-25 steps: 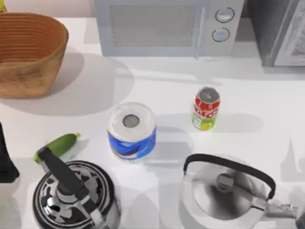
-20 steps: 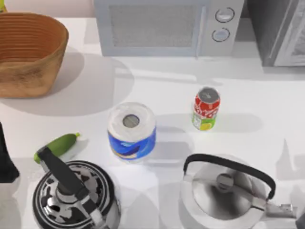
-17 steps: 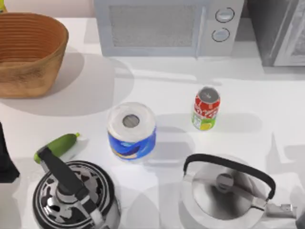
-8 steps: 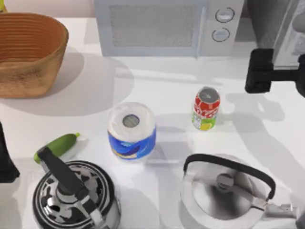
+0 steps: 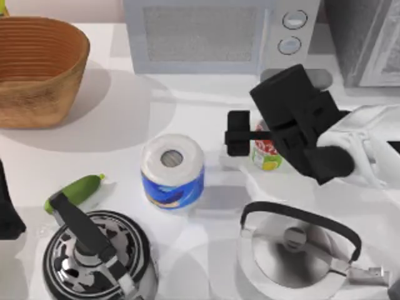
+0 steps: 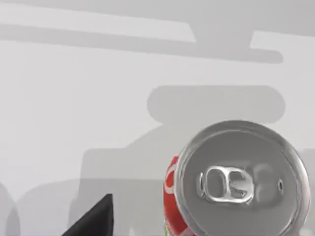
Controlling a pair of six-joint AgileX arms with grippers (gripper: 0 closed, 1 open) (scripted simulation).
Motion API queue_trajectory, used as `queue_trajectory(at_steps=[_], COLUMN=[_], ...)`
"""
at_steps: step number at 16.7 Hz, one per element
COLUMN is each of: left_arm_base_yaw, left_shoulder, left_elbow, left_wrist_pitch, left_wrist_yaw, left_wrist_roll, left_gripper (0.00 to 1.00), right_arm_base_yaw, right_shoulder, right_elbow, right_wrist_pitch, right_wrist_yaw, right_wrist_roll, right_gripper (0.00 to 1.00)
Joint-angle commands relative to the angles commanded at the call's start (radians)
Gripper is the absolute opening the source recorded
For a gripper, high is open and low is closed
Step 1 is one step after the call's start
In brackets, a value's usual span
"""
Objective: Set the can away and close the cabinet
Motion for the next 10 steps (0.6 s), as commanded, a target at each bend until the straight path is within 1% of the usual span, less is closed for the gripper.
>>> queue_trajectory(at_steps=[3,10], left_arm_base_yaw=[0.000,0.000], left_shoulder=[0.000,0.000], left_elbow=[0.000,0.000], left_wrist_pitch=[0.000,0.000], left_wrist_yaw=[0.000,0.000], left_wrist_roll=[0.000,0.000], left_gripper=[1.00,1.00], right_arm_base_yaw=[0.021,0.010], right_shoulder=[0.067,0.077], right_elbow=[-0.005,-0.002], right_wrist_pitch=[-0.002,0.007], right_wrist_yaw=[0.010,0.003], right_wrist_roll=[0.046,0.038], right_gripper=[1.00,1.00])
